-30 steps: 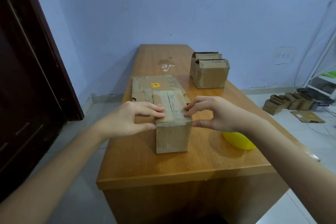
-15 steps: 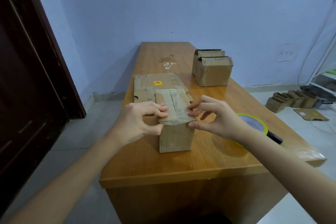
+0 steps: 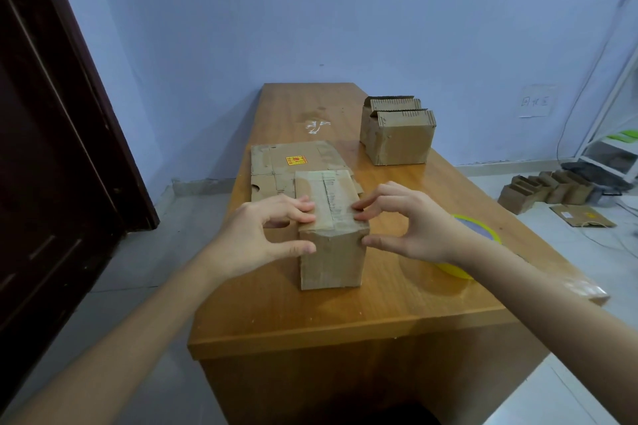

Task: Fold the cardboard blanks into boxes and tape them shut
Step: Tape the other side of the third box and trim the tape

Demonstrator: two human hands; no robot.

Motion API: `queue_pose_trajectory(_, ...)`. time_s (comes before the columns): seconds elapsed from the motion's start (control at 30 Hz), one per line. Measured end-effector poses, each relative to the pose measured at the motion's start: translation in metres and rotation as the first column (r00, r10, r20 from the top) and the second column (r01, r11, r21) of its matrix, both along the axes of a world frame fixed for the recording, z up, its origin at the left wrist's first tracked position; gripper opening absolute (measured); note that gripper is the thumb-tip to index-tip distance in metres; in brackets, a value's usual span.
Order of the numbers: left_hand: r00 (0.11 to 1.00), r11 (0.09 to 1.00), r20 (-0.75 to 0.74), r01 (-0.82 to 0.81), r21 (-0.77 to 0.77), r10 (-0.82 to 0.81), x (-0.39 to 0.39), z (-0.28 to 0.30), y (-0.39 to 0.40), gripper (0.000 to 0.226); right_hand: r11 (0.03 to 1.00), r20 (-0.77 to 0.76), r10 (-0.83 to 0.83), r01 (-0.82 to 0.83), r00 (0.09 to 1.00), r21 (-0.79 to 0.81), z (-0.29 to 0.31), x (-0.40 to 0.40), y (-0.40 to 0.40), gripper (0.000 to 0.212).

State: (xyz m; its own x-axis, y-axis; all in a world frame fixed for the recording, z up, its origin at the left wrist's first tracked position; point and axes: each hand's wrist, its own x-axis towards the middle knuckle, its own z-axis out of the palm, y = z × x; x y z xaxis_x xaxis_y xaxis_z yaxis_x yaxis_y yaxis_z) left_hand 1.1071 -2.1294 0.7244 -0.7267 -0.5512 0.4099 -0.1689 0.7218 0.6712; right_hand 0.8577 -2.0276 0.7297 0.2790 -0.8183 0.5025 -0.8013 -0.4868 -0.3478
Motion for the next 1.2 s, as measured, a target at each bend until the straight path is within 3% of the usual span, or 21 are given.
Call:
queue_pose_trajectory(0.1,0.999,0.999,-0.043,-0.033,-0.002,0.033,-0.002,-0.002,-0.001,0.036,1.0,0.031,0.016,-0.016,0.999,0.014,-0.001,-0.006,0.0,0.03)
queue_pose_trajectory(0.23,0.98,0.996,-0.182,-0.07,0.057,0.08,-0.01,-0.012,0.006,0.029,0.996,0.147,-0.001,0.014,0.989,-0.088,-0.016,0.003,-0.001,0.032)
queue_pose_trajectory(0.33,0.976,0.995,-0.196,-0.087,0.037,0.093,-0.012,-0.015,0.011,0.032,0.988,0.166,-0.035,0.059,0.985,-0.141,-0.02,0.009,-0.004,0.04)
queue_pose_trajectory(0.47,0.99,0.996,-0.11,-0.086,-0.013,0.084,-0.009,-0.007,0.009,0.047,1.0,0.15,-0.01,0.014,0.989,-0.023,-0.007,0.005,0.0,0.042)
queue_pose_trajectory(0.57,0.982,0.991,-0.133,-0.136,0.008,0.136,-0.015,-0.004,0.013,0.055,0.994,0.244,-0.02,-0.006,0.97,0.106,0.0,0.003,0.005,0.039)
queue_pose_trajectory(0.67,0.97,0.964,-0.148,-0.217,-0.157,0.194,-0.018,-0.008,0.016,0.043,0.996,0.27,-0.06,0.039,0.961,0.081,-0.002,0.006,0.004,0.03)
queue_pose_trajectory(0.77,0.973,0.936,-0.194,-0.183,-0.302,0.128,-0.016,-0.015,0.013,0.042,1.0,0.211,-0.022,0.026,0.977,-0.014,-0.011,0.007,0.002,0.025)
queue_pose_trajectory(0.87,0.964,0.785,-0.251,-0.222,-0.578,0.088,-0.021,-0.03,0.01,0.038,0.994,0.159,-0.014,0.032,0.987,-0.107,-0.021,0.009,0.004,0.025)
queue_pose_trajectory(0.93,0.954,0.713,-0.281,-0.271,-0.646,0.108,-0.026,-0.042,0.011,0.036,0.994,0.133,-0.042,0.055,0.99,-0.097,-0.026,0.012,0.006,0.019)
queue_pose_trajectory(1.0,0.939,0.735,-0.314,-0.312,-0.601,0.142,-0.03,-0.051,0.017,0.033,0.994,0.149,-0.085,0.094,0.985,-0.057,-0.031,0.016,0.008,0.021)
queue_pose_trajectory(1.1,0.901,0.846,-0.388,-0.356,-0.397,0.197,-0.035,-0.054,0.029,0.037,0.976,0.287,-0.157,0.193,0.945,-0.102,-0.041,0.031,0.007,0.034)
queue_pose_trajectory(1.2,0.882,0.878,-0.418,-0.365,-0.31,0.219,-0.036,-0.049,0.03,0.04,0.955,0.391,-0.195,0.266,0.9,-0.135,-0.046,0.045,0.003,0.029)
